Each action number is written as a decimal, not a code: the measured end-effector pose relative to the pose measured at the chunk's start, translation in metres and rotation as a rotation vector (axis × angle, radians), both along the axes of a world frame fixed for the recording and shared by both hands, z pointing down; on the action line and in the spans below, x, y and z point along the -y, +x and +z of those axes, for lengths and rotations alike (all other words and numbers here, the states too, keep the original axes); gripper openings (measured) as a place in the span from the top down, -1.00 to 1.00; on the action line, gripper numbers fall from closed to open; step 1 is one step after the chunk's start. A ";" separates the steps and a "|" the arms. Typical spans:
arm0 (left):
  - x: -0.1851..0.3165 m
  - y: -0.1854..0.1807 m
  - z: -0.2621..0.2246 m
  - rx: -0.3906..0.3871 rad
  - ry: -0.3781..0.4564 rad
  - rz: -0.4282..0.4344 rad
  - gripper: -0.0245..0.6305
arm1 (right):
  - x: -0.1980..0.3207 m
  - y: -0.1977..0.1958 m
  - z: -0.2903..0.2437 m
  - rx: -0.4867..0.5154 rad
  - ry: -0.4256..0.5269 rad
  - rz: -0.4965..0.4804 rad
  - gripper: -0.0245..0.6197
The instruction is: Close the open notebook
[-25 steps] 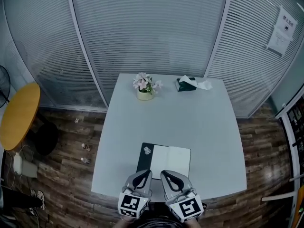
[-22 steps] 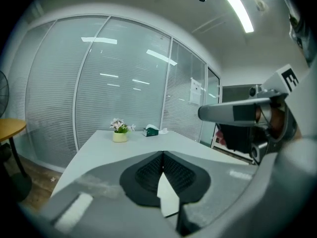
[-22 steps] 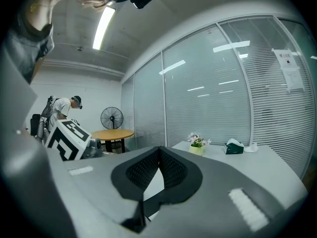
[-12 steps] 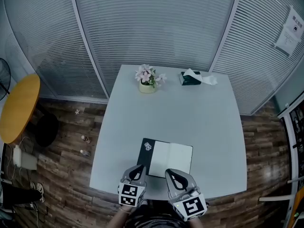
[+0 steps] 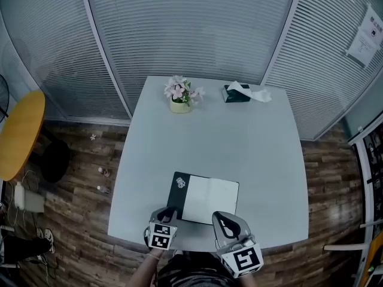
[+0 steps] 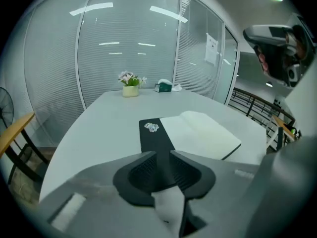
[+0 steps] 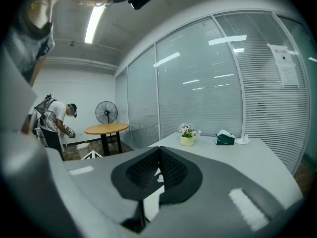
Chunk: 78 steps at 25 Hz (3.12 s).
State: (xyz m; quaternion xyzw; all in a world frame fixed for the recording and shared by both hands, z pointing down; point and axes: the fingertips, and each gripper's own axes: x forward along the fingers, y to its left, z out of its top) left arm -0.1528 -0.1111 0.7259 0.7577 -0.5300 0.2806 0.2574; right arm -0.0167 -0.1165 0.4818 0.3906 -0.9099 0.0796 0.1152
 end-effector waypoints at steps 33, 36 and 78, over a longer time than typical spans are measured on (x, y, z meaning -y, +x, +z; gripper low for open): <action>0.003 -0.010 -0.016 -0.345 -0.131 -0.304 0.34 | 0.028 0.040 0.001 0.042 -0.011 -0.023 0.92; 0.002 -0.007 -0.031 -0.366 -0.103 -0.296 0.35 | 0.028 0.036 0.000 0.049 -0.008 -0.035 0.92; 0.007 0.103 -0.097 -0.389 -0.020 0.018 0.80 | 0.038 0.059 -0.004 0.086 -0.009 0.031 0.92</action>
